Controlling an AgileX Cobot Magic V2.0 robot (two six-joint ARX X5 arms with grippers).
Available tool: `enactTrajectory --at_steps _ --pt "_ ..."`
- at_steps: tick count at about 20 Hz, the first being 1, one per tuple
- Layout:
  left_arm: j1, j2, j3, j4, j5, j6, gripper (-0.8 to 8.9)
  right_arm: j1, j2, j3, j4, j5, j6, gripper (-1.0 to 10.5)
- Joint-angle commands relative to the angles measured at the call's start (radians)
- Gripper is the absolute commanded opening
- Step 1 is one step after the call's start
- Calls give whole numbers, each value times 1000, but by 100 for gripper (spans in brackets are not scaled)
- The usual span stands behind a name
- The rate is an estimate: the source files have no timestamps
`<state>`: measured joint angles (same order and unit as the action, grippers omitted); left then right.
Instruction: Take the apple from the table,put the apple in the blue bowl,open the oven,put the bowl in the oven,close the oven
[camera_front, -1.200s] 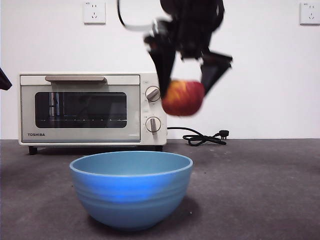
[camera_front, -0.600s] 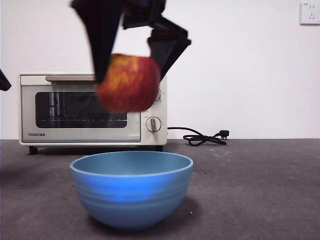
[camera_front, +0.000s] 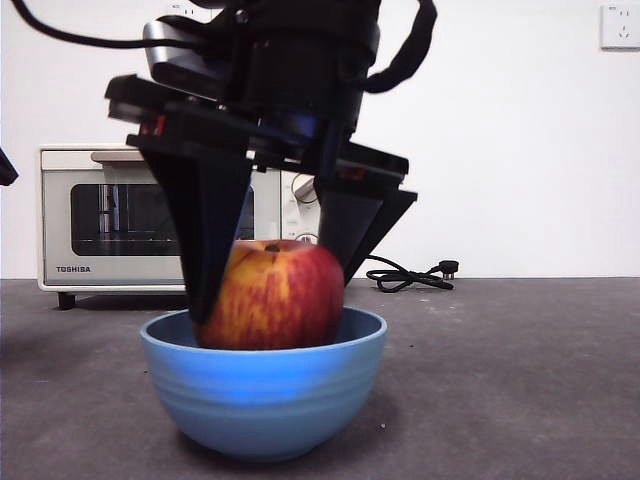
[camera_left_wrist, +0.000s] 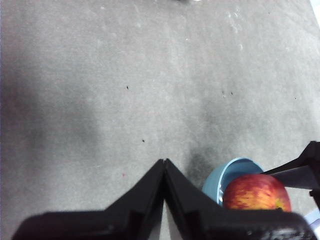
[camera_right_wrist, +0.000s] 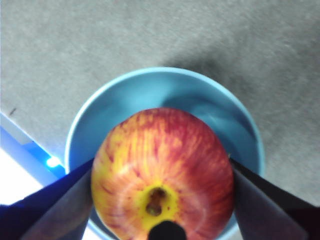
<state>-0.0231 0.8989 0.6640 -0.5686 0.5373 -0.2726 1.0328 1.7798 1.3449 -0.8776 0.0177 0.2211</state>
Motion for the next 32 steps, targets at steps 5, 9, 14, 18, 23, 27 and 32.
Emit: enactTrajectory --at_steps 5,9,14,18,23,27,32 --pt "-3 1 0 -2 2 15 -5 2 4 -63 61 -11 16 10" --pt "-3 1 0 -4 2 14 -5 2 4 -66 65 -17 34 305" --pt "-3 1 0 -4 2 14 -5 2 4 -66 64 -17 42 567" --pt "-3 1 0 18 2 14 -5 2 3 -65 65 -17 43 567" --pt "-3 34 32 39 1 11 -5 2 -60 -9 -19 -5 68 561" --pt "-3 157 194 40 -11 32 -5 2 -200 10 -74 66 93 279" --pt "-3 427 540 29 -13 40 -5 -1 -391 10 -135 219 126 -8"
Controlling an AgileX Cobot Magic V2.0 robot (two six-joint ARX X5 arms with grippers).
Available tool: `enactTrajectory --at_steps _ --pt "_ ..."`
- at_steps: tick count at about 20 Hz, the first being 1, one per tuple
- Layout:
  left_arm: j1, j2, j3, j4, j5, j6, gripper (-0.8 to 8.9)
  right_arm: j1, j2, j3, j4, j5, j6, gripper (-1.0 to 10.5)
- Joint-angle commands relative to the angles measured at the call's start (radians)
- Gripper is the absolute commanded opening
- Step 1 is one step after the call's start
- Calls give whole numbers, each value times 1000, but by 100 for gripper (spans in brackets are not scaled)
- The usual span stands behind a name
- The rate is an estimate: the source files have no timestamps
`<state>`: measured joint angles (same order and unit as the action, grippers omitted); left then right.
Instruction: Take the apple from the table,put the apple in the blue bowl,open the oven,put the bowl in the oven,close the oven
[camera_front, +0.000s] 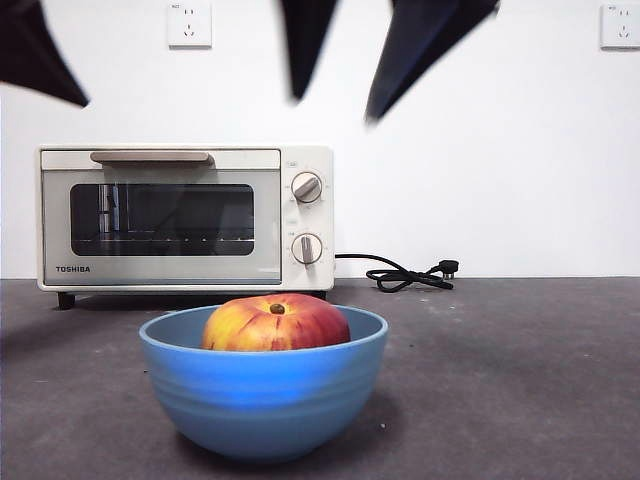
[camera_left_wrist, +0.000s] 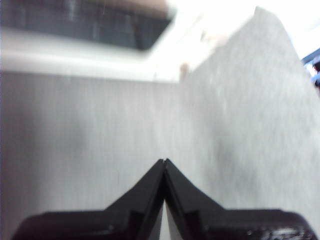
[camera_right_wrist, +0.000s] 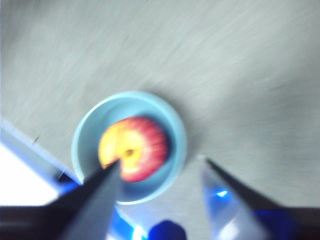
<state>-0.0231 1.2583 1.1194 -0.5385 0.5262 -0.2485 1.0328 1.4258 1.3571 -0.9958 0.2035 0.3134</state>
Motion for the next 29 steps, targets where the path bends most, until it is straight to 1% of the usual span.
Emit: enactTrajectory --at_steps 1,3,5,7,9,13,17,20,22,26,28,29 --pt "-3 123 154 -5 -3 17 -5 -1 -64 -2 -34 40 50 -8" --pt "-3 232 286 -25 -3 16 -5 -2 -110 -2 -68 40 72 -8" --pt "-3 334 398 -44 -3 16 -5 -1 -137 -2 -98 39 112 -8" --pt "-3 419 483 -58 -3 12 -5 1 -148 -3 -123 39 149 -8" --pt "-3 489 538 -60 -11 11 -5 1 -148 -3 -142 39 168 -8" --pt "-3 573 555 -58 -93 8 -5 1 -148 -3 -150 34 198 -8" --pt "-3 600 555 -61 -155 10 -5 1 -148 -3 -151 32 212 -8" --pt "-9 600 555 -108 -154 50 -5 1 -148 -3 -147 33 212 -8" --pt "-11 600 555 -154 -172 86 -5 1 -148 -3 -129 32 211 -8" --pt "-31 599 553 -228 -251 122 -5 1 -148 -3 -130 32 207 -8" --pt "-45 594 536 -235 -314 128 -6 1 -148 -3 -131 31 207 -8" --pt "-52 591 524 -230 -317 124 -6 1 -148 -3 -132 32 207 -8"
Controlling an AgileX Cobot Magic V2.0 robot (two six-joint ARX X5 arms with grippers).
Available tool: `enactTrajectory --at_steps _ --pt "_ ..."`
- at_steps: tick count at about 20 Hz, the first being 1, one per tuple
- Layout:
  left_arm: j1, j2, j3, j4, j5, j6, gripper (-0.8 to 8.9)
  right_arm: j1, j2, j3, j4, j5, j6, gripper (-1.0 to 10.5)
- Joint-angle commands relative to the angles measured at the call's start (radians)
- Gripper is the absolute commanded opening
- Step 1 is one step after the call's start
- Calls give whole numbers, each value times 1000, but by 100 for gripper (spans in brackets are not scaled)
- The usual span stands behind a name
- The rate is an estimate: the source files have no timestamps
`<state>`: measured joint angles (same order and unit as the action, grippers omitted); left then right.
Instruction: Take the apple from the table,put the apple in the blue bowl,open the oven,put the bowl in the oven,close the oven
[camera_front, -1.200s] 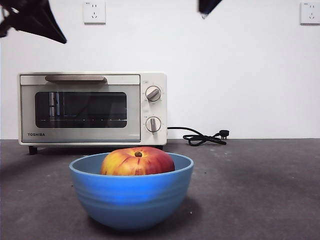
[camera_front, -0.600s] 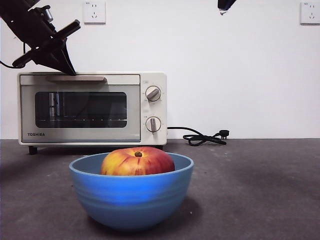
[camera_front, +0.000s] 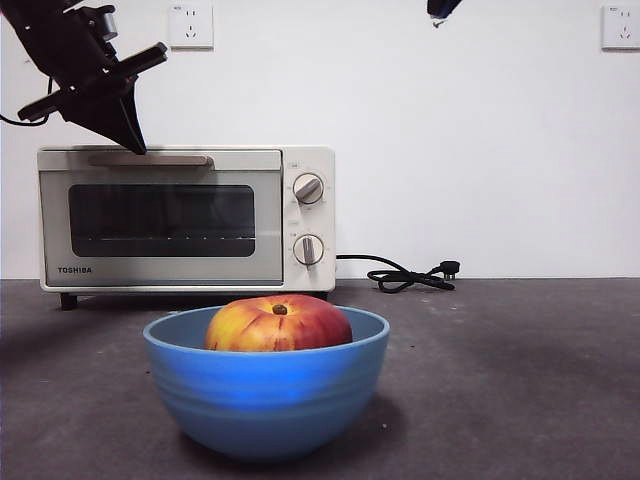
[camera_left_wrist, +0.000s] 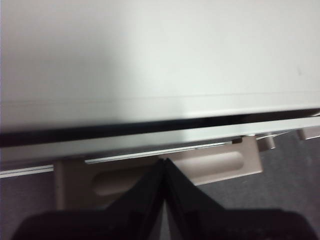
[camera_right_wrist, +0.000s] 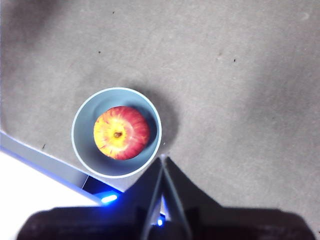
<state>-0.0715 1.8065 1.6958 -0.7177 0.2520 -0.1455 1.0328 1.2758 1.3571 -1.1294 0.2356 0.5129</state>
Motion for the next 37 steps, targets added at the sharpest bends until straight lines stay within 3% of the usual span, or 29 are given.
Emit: enactTrajectory --at_steps 1,11,18,23,30,37 --pt "-9 39 -64 -45 -43 21 -6 1 2 -3 -1 0 7 -8" --pt "-43 -149 -422 242 -44 -66 -6 0 2 -3 -1 0 -36 -8" --pt "-61 -165 -513 269 -45 -90 -6 0 2 -3 4 6 -47 -8" --pt "-91 -193 -590 302 -103 -101 -6 0 2 -3 3 27 -49 -8" --pt "-94 -238 -748 405 -104 -162 -7 0 2 -3 4 31 -64 -8" --pt "-107 -238 -813 420 -103 -166 -7 0 2 -3 -2 33 -71 -8"
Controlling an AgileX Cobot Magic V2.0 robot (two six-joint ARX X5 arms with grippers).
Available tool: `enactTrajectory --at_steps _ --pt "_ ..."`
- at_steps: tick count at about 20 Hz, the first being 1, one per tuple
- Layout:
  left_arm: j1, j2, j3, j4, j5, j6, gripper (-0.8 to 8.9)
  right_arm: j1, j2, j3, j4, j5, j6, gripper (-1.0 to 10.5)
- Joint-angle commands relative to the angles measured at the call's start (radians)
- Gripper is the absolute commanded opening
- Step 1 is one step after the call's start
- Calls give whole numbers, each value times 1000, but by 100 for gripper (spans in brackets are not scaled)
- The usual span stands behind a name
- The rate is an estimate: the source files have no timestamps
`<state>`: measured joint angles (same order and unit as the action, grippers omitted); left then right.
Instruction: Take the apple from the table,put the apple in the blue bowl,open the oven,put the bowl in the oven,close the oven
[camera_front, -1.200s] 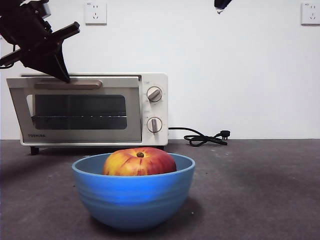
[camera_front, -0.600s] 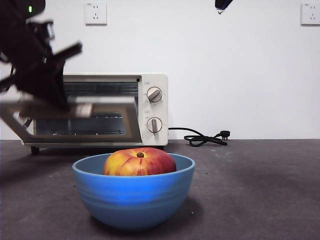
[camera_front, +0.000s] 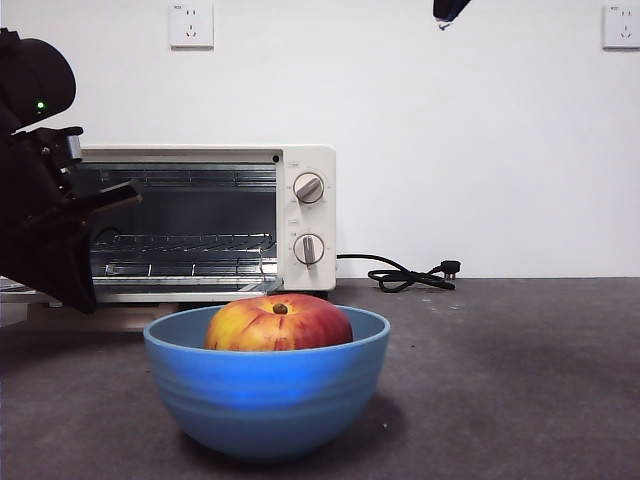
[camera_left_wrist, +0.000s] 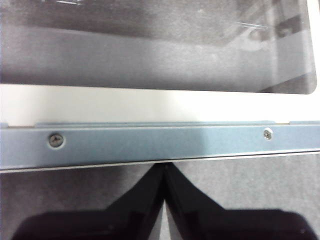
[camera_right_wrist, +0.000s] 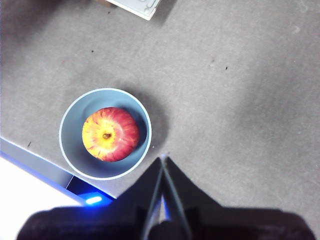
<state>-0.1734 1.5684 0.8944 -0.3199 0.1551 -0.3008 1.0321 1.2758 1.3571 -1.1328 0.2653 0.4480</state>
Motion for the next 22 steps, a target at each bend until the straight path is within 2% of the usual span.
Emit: enactTrajectory --at_steps 1,7,13,15,18,19,21,22 --pt "-9 -2 -15 18 -5 -10 -7 0 2 -3 0 2 -12 -8" --pt "-63 -75 -16 -117 5 34 -7 -41 20 -4 23 -144 -132 -8" --pt "-94 -295 -16 -341 40 101 -6 -120 131 -39 59 -232 -236 -8" --pt "-99 -381 -16 -431 43 111 -6 -136 186 -65 111 -296 -270 -2" --pt "-102 -514 -16 -541 43 123 -6 -143 291 -70 146 -310 -293 4" --pt "-102 -553 -16 -565 43 123 -6 -143 319 -70 160 -309 -294 20" --pt "-102 -632 -16 -607 43 124 -6 -143 376 -70 189 -301 -294 171" --pt "-102 -671 -16 -624 43 124 -5 -143 400 -70 194 -296 -294 204"
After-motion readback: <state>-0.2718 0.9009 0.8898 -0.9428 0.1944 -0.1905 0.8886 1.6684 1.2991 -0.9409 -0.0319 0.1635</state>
